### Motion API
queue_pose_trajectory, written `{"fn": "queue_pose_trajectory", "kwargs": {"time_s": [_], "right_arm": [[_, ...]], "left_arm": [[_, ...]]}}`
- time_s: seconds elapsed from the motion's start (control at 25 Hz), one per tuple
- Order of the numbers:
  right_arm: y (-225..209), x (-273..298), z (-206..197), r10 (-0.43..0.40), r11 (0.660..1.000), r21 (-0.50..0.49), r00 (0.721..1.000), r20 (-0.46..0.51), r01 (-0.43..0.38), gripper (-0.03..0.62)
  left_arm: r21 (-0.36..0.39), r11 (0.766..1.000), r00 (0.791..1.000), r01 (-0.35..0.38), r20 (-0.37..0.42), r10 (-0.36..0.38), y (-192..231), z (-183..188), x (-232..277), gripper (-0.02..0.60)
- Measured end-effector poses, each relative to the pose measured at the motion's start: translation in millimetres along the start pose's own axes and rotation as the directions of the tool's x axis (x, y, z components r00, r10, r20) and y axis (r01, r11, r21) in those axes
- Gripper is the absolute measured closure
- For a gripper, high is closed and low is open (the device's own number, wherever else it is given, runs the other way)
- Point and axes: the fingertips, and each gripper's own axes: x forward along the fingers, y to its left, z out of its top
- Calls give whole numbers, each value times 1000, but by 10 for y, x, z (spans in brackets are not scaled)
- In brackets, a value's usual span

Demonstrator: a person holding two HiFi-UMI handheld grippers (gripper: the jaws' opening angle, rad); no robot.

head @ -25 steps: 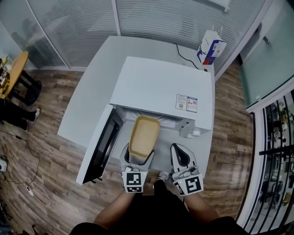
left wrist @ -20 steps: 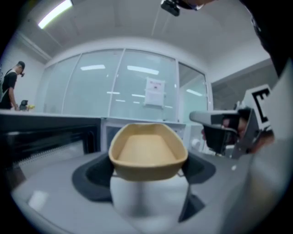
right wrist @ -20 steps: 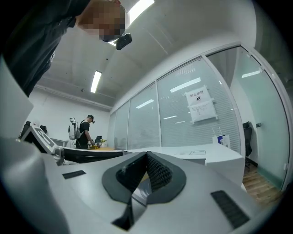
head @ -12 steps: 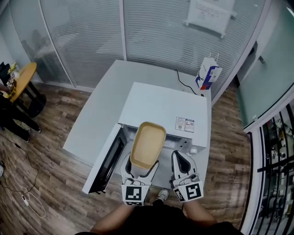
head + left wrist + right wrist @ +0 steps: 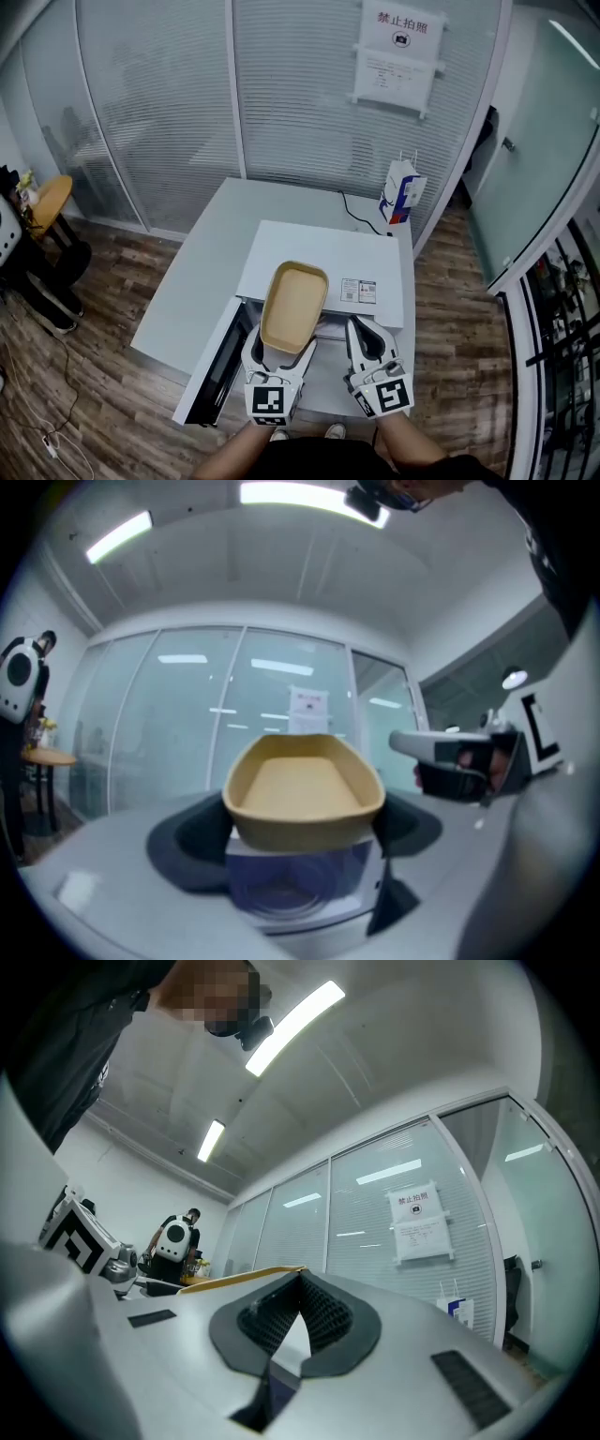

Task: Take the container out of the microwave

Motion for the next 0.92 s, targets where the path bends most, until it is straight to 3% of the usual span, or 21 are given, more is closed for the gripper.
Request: {"fn": "queue_pose_trajectory", "kwargs": {"time_s": [0.92], "right_arm": [[-15,-136,91,-7,1000,-29,1000,-11,6,595]], "left_arm": [[-5,1000,997,10,72,-9,-103,180,20,117]]}}
